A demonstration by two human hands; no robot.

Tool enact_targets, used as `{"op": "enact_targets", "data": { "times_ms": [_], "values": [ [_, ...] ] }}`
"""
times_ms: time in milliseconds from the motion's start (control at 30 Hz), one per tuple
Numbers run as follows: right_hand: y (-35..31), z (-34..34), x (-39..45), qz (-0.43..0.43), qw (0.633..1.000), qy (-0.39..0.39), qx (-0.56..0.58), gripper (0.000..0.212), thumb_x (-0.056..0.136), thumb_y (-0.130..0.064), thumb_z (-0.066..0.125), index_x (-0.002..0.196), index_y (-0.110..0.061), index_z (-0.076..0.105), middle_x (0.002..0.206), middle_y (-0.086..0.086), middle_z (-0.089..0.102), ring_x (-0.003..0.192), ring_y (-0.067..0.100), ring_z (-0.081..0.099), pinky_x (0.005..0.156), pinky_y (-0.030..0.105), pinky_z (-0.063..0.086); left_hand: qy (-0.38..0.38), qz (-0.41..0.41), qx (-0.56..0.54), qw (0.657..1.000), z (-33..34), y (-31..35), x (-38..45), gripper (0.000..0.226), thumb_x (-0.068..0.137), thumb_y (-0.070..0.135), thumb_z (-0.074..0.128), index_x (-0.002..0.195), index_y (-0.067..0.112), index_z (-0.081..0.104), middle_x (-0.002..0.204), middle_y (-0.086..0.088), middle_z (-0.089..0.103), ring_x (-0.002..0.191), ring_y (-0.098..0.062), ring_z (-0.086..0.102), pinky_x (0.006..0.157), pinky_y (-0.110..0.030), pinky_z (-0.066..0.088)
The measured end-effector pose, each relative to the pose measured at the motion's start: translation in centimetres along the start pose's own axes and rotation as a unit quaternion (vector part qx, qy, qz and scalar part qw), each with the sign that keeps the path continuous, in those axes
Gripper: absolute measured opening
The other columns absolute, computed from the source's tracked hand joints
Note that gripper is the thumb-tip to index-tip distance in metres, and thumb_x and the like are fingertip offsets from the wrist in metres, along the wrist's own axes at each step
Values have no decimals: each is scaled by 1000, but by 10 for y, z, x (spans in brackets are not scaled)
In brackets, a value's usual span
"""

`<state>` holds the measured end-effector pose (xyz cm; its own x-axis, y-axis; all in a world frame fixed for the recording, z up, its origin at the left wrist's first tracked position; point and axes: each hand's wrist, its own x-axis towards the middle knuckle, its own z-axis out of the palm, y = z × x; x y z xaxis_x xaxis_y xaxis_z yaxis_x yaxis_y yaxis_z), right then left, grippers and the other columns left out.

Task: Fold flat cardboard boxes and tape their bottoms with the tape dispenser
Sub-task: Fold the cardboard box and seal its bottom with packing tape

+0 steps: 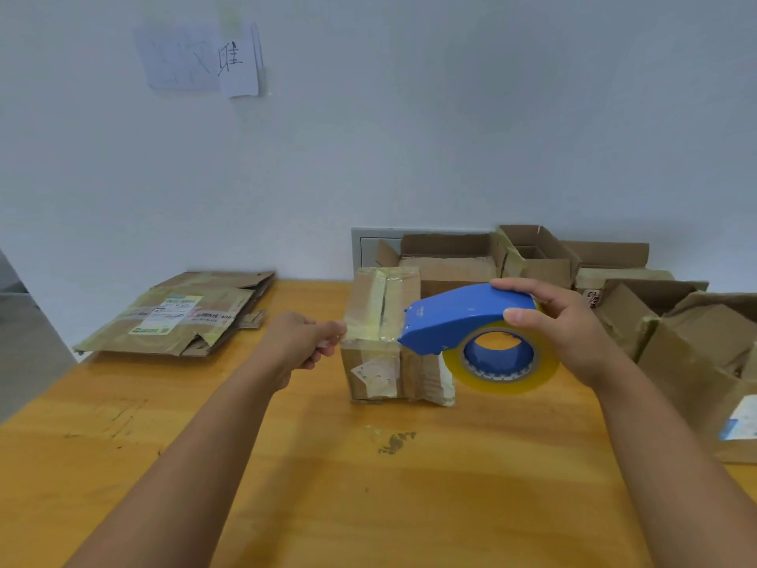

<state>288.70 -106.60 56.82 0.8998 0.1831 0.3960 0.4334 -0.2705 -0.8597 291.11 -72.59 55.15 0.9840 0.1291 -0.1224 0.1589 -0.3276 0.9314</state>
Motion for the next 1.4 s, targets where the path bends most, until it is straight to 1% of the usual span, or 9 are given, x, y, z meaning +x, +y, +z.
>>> {"op": "enact_targets", "data": {
  "times_ms": [267,433,533,633,800,1067,1133,1233,1400],
  "values": [
    [20,-1,-4,14,1000,14,16,40,69,-54,68,109,-50,71,114,-22,67,103,7,66,77,21,54,-41,-11,37,998,2,-6,6,43,88,46,70,89,3,70,64,-6,71,50,-12,60,49,-25,51],
    [32,6,-9,25,998,40,39,40,69,-53,68,109,-50,71,113,-20,67,102,9,65,81,25,52,34,1,194,980,8,-10,10,64,86,65,60,117,9,62,85,-3,75,72,-13,72,59,-28,56],
    [37,8,-12,28,997,52,49,34,75,-45,68,108,-50,71,112,-19,67,103,10,65,80,25,53,183,156,238,941,20,-21,3,56,93,52,58,132,13,56,123,-3,63,112,-20,60,86,-33,49],
    [40,10,-13,33,996,63,61,32,80,-36,65,108,-48,72,111,-18,68,103,10,65,81,26,52,222,340,216,888,42,-29,-19,41,98,43,51,121,12,65,122,-2,62,116,-15,53,92,-26,41],
    [43,14,-14,36,994,77,72,32,80,-34,65,111,-41,71,110,-19,68,102,9,64,83,28,52,155,317,235,906,65,-47,-24,44,95,35,61,134,15,57,148,-2,47,134,-16,43,102,-23,33],
    [42,49,-14,34,991,95,89,36,77,-42,70,113,-39,69,110,-22,67,104,7,64,82,24,54,152,283,198,926,41,-42,4,31,97,9,58,127,17,62,146,-1,51,127,-19,54,90,-24,41],
    [44,54,-14,35,990,106,90,32,80,-38,68,112,-39,68,108,-22,67,103,7,64,83,25,54,153,308,286,894,39,-43,4,34,96,11,59,130,15,61,148,-9,48,133,-27,48,99,-35,42],
    [46,55,-14,39,989,113,92,30,80,-38,68,110,-42,68,108,-20,67,104,10,65,84,27,55,185,372,419,807,45,-43,2,43,88,18,69,129,8,60,150,-18,43,144,-39,30,118,-49,20],
    [43,52,-13,22,991,101,82,31,80,-37,69,110,-41,68,111,-24,66,106,6,63,84,21,53,114,431,422,790,54,-34,6,46,92,26,68,134,11,60,136,-9,60,130,-30,52,110,-41,37]
  ]
}}
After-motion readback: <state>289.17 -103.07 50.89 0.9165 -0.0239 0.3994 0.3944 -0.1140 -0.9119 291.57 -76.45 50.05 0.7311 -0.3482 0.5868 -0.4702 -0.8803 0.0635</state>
